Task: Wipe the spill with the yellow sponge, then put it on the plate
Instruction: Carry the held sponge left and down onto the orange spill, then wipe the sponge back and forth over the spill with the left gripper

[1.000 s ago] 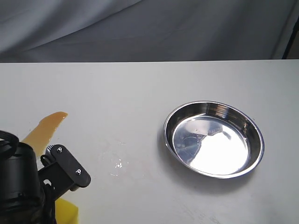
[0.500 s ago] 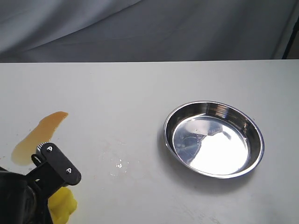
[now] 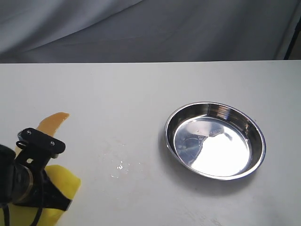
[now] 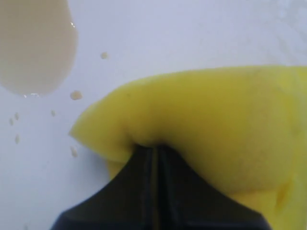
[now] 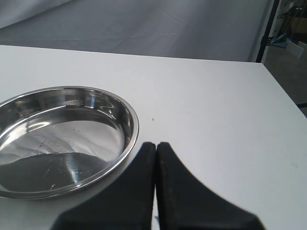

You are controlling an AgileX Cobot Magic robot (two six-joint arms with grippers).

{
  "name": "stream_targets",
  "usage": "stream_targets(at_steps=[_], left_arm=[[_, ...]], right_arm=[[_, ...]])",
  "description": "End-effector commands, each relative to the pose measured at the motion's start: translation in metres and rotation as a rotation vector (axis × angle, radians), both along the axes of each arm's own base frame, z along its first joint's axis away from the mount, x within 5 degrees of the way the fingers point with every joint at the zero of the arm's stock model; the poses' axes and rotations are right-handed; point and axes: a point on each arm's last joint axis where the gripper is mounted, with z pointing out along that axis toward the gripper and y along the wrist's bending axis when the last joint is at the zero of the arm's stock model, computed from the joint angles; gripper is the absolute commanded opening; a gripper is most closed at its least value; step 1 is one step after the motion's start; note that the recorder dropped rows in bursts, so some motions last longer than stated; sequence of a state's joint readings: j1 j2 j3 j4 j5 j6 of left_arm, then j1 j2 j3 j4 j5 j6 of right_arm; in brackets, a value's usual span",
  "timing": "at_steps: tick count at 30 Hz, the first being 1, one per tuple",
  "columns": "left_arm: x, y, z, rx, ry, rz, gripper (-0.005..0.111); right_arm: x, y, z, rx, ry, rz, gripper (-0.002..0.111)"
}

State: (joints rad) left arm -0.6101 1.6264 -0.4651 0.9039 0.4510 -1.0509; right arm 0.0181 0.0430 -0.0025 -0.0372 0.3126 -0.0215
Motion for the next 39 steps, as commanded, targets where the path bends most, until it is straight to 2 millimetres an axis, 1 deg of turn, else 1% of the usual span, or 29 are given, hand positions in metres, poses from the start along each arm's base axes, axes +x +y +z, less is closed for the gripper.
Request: stream_targets(at_steps=[1, 5, 8, 12, 17, 20, 23, 24, 27, 31, 34, 36, 39], left_arm=[[0.021, 0.017, -0.017, -0.083, 0.027, 0.100, 0.000], [0.045, 0.032, -0.007, -0.047, -0.031, 0.165, 0.000], [0.057, 0.040, 0.000, -0.015, -0.068, 0.160, 0.000], [0.071, 0.049, 0.007, 0.000, -0.114, 0.144, 0.000], [0.087, 0.062, 0.016, -0.007, -0.163, 0.191, 0.000], [0.094, 0.066, 0.021, -0.016, -0.187, 0.205, 0.000], [0.098, 0.061, 0.023, -0.049, -0.209, 0.159, 0.000], [0.100, 0.056, 0.023, -0.091, -0.222, 0.114, 0.000], [0.102, 0.051, 0.024, -0.140, -0.233, 0.067, 0.000], [0.106, 0.054, 0.027, -0.093, -0.247, 0.058, 0.000], [0.120, 0.057, 0.041, -0.053, -0.305, 0.121, 0.000], [0.124, 0.057, 0.045, -0.041, -0.324, 0.103, 0.000], [0.125, 0.059, 0.047, 0.001, -0.333, 0.063, 0.000]], right_arm=[[0.000, 0.000, 0.000, 0.007, -0.005, -0.008, 0.000], [0.000, 0.000, 0.000, 0.007, -0.005, -0.008, 0.000], [0.000, 0.000, 0.000, 0.007, -0.005, -0.008, 0.000], [0.000, 0.000, 0.000, 0.007, -0.005, -0.008, 0.000], [0.000, 0.000, 0.000, 0.007, -0.005, -0.008, 0.000], [0.000, 0.000, 0.000, 0.007, -0.005, -0.008, 0.000], [0.000, 0.000, 0.000, 0.007, -0.005, -0.008, 0.000], [0.000, 0.000, 0.000, 0.007, -0.005, -0.008, 0.000], [0.000, 0.000, 0.000, 0.007, -0.005, -0.008, 0.000], [0.000, 0.000, 0.000, 0.007, -0.005, -0.008, 0.000], [0.000, 0.000, 0.000, 0.007, -0.005, -0.008, 0.000], [0.000, 0.000, 0.000, 0.007, -0.005, -0.008, 0.000], [0.000, 0.000, 0.000, 0.007, -0.005, -0.008, 0.000]])
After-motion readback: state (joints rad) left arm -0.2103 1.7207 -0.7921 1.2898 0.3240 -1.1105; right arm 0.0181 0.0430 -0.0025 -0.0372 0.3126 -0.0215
